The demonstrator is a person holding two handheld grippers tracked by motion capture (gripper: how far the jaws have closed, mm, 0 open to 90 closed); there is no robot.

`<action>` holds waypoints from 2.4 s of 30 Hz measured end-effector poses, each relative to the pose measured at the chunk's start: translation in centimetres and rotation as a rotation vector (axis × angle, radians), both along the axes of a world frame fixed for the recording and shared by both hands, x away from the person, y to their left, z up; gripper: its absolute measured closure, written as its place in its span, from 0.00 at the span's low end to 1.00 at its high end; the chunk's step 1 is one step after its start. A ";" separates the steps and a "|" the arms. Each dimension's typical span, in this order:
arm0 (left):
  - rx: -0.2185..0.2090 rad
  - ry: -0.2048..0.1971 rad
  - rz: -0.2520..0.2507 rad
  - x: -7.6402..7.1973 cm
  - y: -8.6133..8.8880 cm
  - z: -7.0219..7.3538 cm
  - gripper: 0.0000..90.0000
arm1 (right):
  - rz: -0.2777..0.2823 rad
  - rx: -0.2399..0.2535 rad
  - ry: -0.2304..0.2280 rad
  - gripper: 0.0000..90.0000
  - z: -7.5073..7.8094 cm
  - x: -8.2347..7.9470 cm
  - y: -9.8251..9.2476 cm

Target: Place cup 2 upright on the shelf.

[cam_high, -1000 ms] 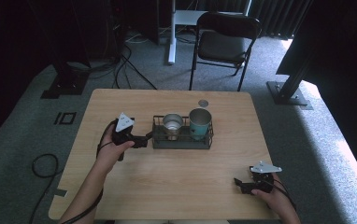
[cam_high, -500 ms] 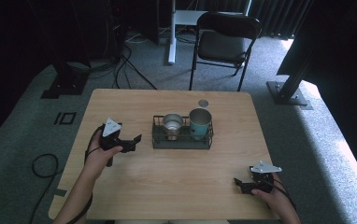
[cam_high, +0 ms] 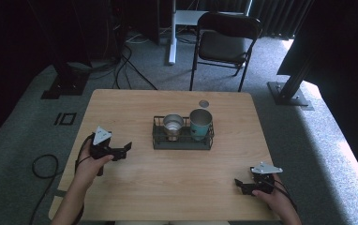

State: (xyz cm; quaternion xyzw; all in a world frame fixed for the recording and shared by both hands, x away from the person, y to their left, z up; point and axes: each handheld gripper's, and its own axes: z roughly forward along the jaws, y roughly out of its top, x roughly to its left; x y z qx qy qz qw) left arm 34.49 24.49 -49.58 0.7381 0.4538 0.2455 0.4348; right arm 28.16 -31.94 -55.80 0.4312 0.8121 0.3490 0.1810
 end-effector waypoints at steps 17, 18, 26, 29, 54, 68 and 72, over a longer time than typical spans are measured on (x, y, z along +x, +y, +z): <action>0.027 0.062 0.148 -3.4 2.7 -3.0 0.03 | -0.001 0.000 0.000 0.13 0.0 0.0 0.0; 0.035 0.061 0.156 -3.6 2.8 -3.0 0.03 | -0.001 0.001 0.001 0.13 0.0 0.0 0.0; 0.041 0.123 0.267 -4.9 4.0 -4.2 0.03 | 0.000 0.000 -0.001 0.13 0.0 0.0 0.0; 0.035 0.137 0.283 -5.2 4.4 -4.5 0.03 | 0.000 0.000 -0.001 0.13 0.0 0.0 0.0; 0.137 0.249 0.486 -6.6 6.5 -5.9 0.03 | 0.000 0.000 -0.001 0.13 0.0 0.0 0.0; 0.098 0.271 0.523 -7.0 6.9 -6.0 0.03 | 0.000 0.000 -0.001 0.13 0.0 0.0 0.0; 0.098 0.271 0.523 -7.0 6.9 -6.0 0.03 | 0.000 0.000 -0.001 0.13 0.0 0.0 0.0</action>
